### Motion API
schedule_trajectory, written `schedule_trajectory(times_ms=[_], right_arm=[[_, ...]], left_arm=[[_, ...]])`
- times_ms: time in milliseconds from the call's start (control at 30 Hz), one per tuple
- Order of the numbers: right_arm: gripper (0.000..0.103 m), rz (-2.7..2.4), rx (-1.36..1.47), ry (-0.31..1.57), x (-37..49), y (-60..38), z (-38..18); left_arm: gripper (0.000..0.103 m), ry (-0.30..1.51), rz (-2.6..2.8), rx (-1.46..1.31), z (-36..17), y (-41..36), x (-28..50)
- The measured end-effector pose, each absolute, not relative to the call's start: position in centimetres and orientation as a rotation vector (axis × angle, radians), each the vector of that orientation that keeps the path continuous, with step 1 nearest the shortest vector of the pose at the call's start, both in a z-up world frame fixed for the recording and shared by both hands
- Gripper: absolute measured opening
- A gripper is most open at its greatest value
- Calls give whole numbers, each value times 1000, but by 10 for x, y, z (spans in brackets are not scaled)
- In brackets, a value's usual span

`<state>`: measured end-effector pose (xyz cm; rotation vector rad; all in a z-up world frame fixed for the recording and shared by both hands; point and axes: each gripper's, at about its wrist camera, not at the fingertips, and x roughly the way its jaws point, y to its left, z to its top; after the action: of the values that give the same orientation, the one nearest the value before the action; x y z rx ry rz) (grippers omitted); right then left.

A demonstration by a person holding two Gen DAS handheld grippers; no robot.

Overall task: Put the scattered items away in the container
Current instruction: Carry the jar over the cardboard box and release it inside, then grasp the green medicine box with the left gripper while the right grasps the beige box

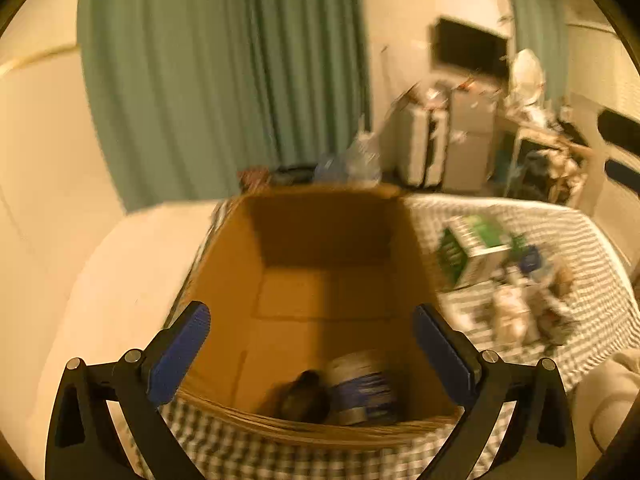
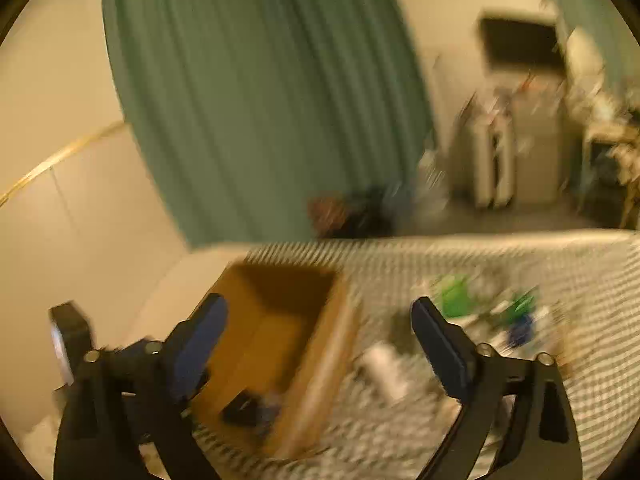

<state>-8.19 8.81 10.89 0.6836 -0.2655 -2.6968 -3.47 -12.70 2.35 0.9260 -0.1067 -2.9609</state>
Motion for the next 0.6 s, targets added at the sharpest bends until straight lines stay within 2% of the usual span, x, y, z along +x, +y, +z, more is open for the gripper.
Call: schedule_trajectory(times_ms=[67, 133, 200, 467, 600], right_arm=[[103, -2830, 499, -215, -51, 120, 126], [103, -2914, 311, -142, -25, 143, 137], [103, -2977, 242, -65, -6, 163, 143], [103, -2916, 466, -340, -1, 257, 128], [103, -2896, 537, -426, -11, 293, 111]], left_arm=[[103, -123, -3013, 835, 34, -109, -23], [103, -71, -3063, 731, 46, -87, -12], [103, 12, -3123, 719, 52, -70, -7], [103, 174, -3108, 946, 33, -7, -46], [103, 138, -3046, 1087, 15, 25, -74]])
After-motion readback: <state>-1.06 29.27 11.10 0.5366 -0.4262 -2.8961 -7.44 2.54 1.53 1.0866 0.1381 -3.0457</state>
